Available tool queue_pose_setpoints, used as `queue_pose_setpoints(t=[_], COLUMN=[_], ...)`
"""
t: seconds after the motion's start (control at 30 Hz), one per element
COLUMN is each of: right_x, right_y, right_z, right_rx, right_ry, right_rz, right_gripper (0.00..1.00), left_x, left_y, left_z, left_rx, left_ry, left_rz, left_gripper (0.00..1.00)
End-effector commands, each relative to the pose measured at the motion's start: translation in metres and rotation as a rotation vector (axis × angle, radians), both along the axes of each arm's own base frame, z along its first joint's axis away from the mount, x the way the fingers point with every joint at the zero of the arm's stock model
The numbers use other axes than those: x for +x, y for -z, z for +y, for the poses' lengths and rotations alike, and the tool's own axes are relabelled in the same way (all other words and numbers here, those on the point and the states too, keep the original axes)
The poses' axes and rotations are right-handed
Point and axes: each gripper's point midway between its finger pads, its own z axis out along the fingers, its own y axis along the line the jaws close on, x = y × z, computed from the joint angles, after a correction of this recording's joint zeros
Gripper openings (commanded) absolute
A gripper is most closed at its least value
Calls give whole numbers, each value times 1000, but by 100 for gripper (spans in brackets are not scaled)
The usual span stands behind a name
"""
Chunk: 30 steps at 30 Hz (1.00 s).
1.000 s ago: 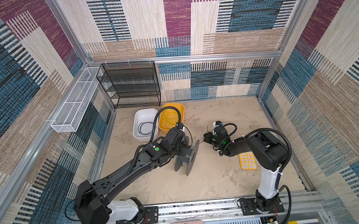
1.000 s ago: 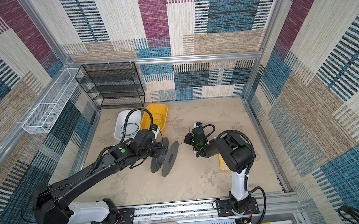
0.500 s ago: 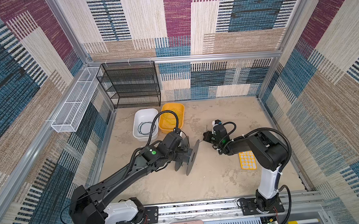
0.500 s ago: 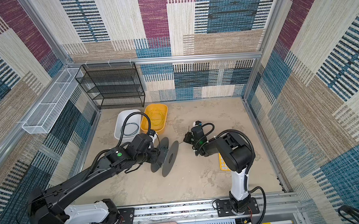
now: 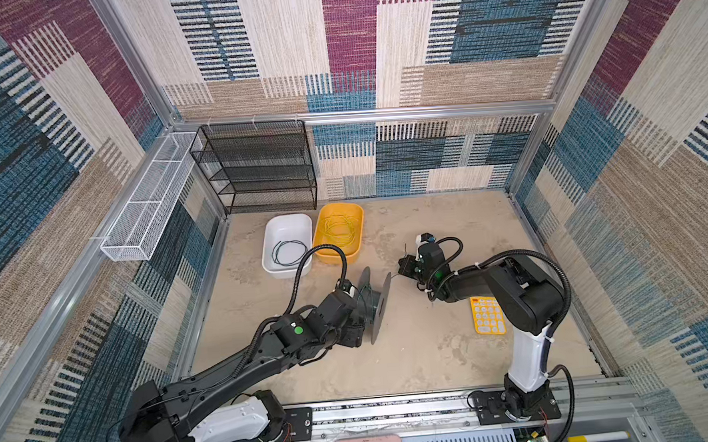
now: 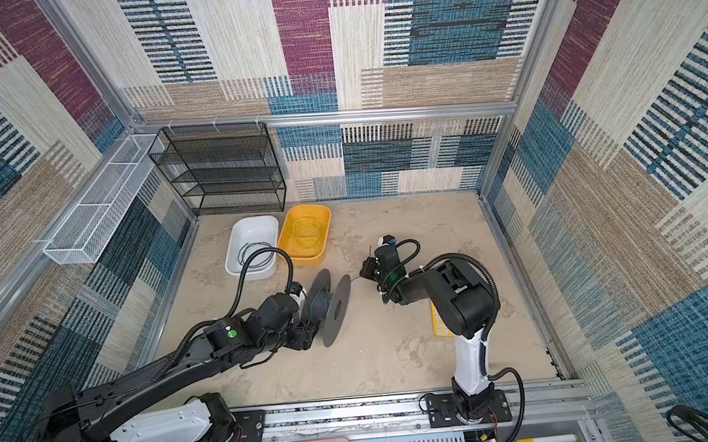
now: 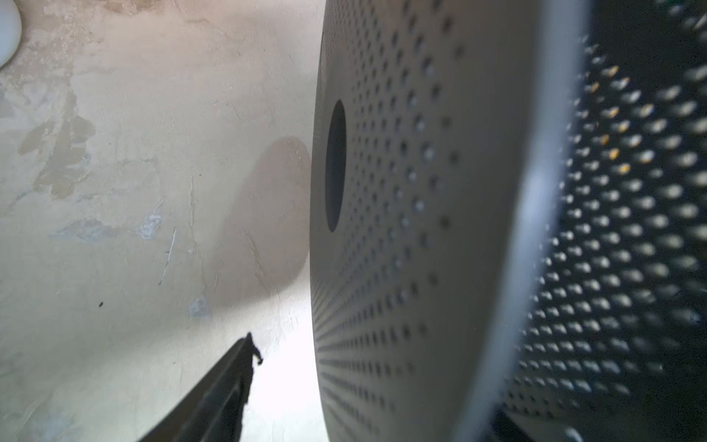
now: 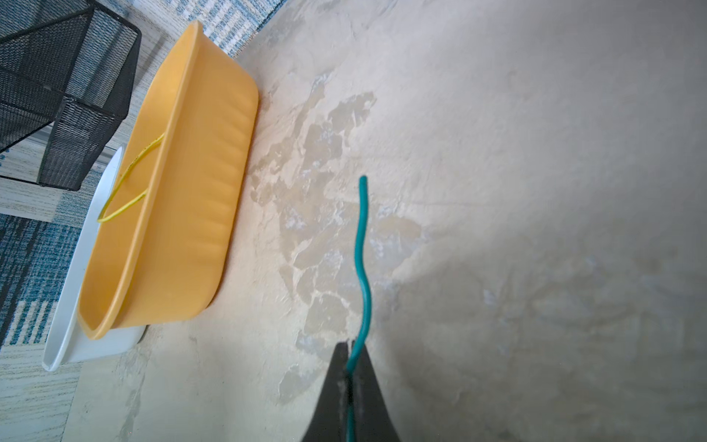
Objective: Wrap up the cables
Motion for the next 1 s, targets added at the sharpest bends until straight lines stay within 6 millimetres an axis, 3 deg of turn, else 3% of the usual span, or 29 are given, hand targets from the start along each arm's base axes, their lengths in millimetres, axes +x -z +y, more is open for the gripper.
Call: queue_pose_setpoints(t=[0.0,0.2,0.5,0.63,0.97], right_x=[2,4,9,9,6], right_y=[-4,-5,-6,-4,-6], right_z=[5,7,11,12,11], right_rx=[14,24,28,32,40], right_ry=[-12,-18,-21,-29,-34], right_rz=[-10,-7,-7,-2,-10], right_gripper=[0,0,0,0,0], left_x=[19,35,37,39,45], left_y=[-8,2,12,14,-1], left_z=[-9,8,-4,-8,-15], left_rx=[-70,-1,-39,-63,-62], left_ry=[-64,-158,-133,-131,-95], left_rz=[-87,-171,-169,-181,-224], left_gripper=[74,69,60,49,3])
